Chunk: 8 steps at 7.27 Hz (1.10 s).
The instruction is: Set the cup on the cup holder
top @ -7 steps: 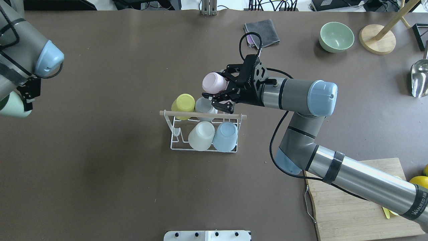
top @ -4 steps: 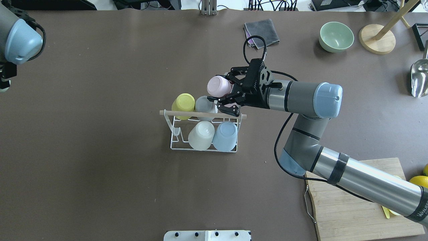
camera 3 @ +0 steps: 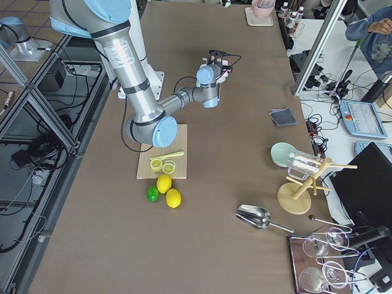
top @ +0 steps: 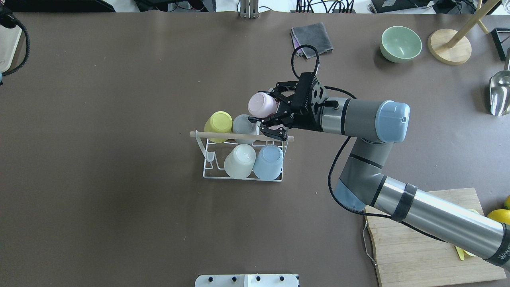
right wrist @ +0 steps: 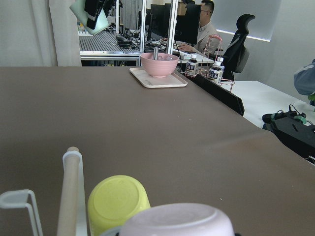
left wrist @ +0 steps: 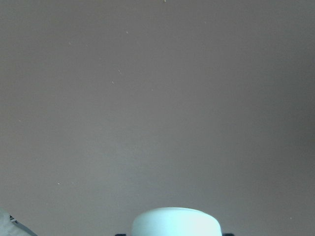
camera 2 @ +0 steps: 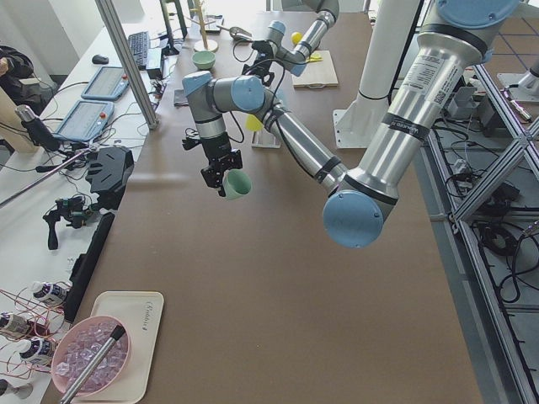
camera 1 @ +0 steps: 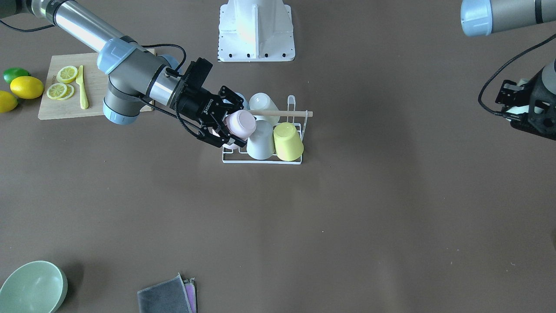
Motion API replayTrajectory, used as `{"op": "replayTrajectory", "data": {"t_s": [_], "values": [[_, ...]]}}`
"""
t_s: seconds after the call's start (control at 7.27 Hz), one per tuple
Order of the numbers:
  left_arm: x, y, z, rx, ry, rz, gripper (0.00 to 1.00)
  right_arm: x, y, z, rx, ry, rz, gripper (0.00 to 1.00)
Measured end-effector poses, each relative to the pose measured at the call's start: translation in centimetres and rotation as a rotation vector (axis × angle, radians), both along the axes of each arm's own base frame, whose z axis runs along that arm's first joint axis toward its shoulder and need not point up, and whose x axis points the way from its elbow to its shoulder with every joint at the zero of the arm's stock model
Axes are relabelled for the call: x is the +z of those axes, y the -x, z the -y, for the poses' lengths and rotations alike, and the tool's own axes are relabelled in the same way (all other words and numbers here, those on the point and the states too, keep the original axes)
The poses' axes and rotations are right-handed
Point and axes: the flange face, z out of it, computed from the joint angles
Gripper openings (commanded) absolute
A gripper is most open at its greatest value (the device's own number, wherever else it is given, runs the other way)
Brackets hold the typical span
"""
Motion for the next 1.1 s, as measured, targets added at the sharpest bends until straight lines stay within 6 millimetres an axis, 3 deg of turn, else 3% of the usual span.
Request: {"op": "replayTrajectory", "data": {"t_s": [0.14,0.41,0.69,1.1], "values": [[-0.7,-0.2,0.2,-0.076,-0.043,-0.013,0.00,0.1,0.0,-0.1,-0.001,-0.001,0.002,0.25],[-1.4,-1.7,2.1,-0.241,-0.125,-0.080,0.00,0.1,-0.1,-0.2,-0.004,0.000,0.007,1.00],[-2.5,-4.2,4.3,-0.419,-0.211,-0.224,0.00,0.2,-0.1,-0.3,-0.005,0.003,0.009,1.00],[-7.7,-6.5,3.6,-0.534,-0.350,-0.525,0.00,0.3,-0.1,-0.3,-0.005,0.005,0.008,1.00]]}}
